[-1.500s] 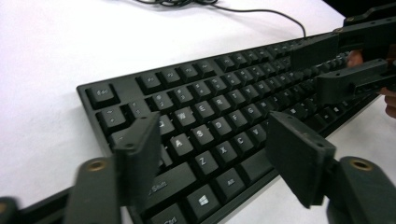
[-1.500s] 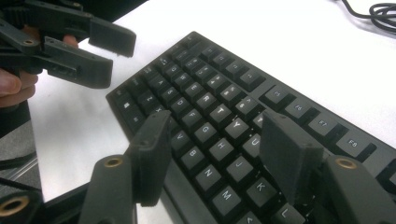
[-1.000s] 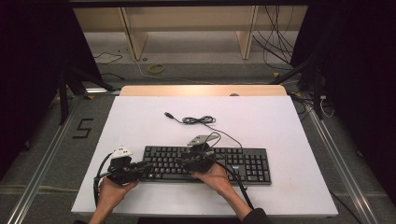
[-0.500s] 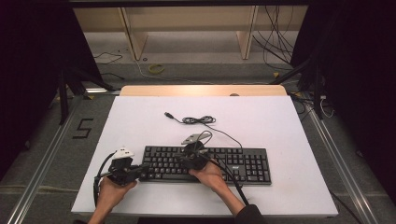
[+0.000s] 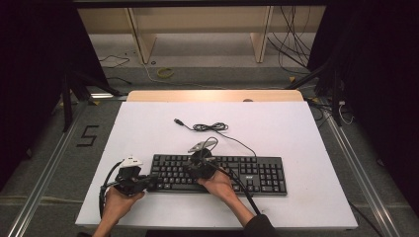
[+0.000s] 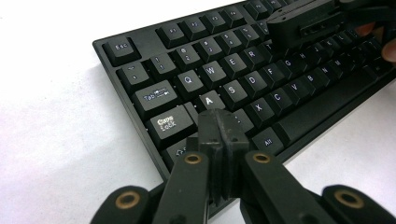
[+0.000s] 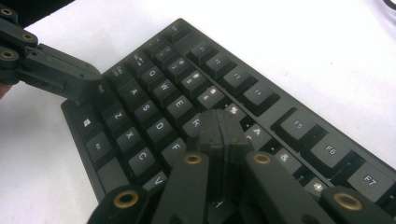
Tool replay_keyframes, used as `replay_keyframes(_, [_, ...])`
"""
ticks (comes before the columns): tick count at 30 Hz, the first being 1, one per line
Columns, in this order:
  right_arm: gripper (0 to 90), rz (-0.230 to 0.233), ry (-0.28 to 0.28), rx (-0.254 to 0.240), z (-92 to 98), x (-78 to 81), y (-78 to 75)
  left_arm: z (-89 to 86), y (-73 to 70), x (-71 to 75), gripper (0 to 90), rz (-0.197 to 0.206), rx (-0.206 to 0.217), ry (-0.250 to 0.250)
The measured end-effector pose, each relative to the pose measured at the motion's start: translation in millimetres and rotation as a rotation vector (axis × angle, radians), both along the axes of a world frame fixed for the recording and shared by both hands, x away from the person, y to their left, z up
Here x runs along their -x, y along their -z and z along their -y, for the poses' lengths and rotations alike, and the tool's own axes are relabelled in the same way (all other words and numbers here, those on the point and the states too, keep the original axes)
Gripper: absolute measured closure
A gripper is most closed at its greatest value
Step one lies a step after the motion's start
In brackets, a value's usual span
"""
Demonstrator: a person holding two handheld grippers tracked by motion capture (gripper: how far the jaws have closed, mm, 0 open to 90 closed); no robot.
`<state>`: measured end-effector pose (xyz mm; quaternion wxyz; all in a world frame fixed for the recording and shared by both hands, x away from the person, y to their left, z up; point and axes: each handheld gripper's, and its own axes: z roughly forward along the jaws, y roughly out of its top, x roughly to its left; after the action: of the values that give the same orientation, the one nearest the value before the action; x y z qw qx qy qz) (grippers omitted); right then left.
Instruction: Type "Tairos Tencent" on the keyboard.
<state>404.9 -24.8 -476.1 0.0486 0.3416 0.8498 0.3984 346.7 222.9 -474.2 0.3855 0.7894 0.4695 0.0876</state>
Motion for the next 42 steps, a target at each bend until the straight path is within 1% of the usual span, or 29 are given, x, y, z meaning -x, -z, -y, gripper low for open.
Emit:
replay_keyframes(15, [90.0,-0.003,0.002,0.005,-0.8,-1.0,1.3,0.5,2.8,-2.6,89.4,-0.021,-0.008,-0.007])
replay_keyframes(17, [90.0,-0.004,0.002,0.004,-0.8,-1.1,1.4,1.6,4.2,-3.4,89.4,-0.031,-0.019,-0.007])
replay_keyframes(19, [90.0,-0.005,0.003,0.005,-0.9,-1.0,1.8,1.9,4.9,-3.5,89.5,-0.032,-0.017,-0.006])
replay_keyframes(20, [90.0,-0.009,0.005,0.009,-1.1,-1.0,2.3,2.5,4.5,-3.9,89.5,-0.033,-0.026,-0.006])
replay_keyframes(21, [90.0,-0.010,0.004,0.021,-1.7,-1.0,3.9,2.8,4.6,-3.7,89.6,-0.034,-0.024,-0.009])
replay_keyframes(23, [90.0,-0.009,0.005,0.016,-2.7,0.2,4.4,3.0,4.6,-3.5,89.6,-0.034,-0.025,-0.009])
replay_keyframes(25, [90.0,-0.002,0.001,0.028,-3.9,0.9,3.9,3.1,4.7,-3.5,89.6,-0.036,-0.022,-0.009])
replay_keyframes(31, [90.0,-0.018,0.011,0.012,-2.5,0.4,3.0,2.8,4.6,-3.4,89.5,-0.039,-0.019,-0.011])
replay_keyframes(33, [90.0,-0.025,0.018,-0.012,-0.2,0.3,1.3,2.7,4.2,-3.3,89.4,-0.035,-0.015,-0.008])
replay_keyframes(34, [90.0,-0.019,0.018,-0.019,0.9,0.3,0.0,2.5,2.0,-2.6,89.3,-0.024,0.000,-0.010])
replay_keyframes(35, [90.0,-0.014,0.018,-0.026,1.8,0.8,-1.6,2.5,2.0,-2.6,89.3,-0.024,0.000,-0.010])
replay_keyframes(36, [90.0,-0.012,0.020,-0.034,2.7,1.3,-3.6,3.2,-0.3,-1.6,89.3,-0.011,0.004,-0.013])
replay_keyframes(37, [90.0,-0.012,0.020,-0.034,2.7,1.3,-3.6,3.2,-0.3,-1.6,89.2,-0.011,0.004,-0.013])
replay_keyframes(38, [90.0,-0.001,0.018,-0.050,4.5,2.1,-7.1,3.1,-2.2,-0.8,88.7,0.002,0.014,-0.012])
replay_keyframes(39, [89.7,-0.002,0.020,-0.054,5.4,2.9,-8.9,3.1,-2.2,-0.8,88.2,0.002,0.014,-0.012])
replay_keyframes(41, [89.3,-0.001,0.021,-0.055,6.3,3.4,-10.1,2.2,-4.2,-0.3,87.7,0.015,0.028,-0.018])
replay_keyframes(42, [88.0,0.003,0.020,-0.056,8.5,4.1,-11.6,1.6,-5.0,-0.1,85.8,0.019,0.037,-0.020])
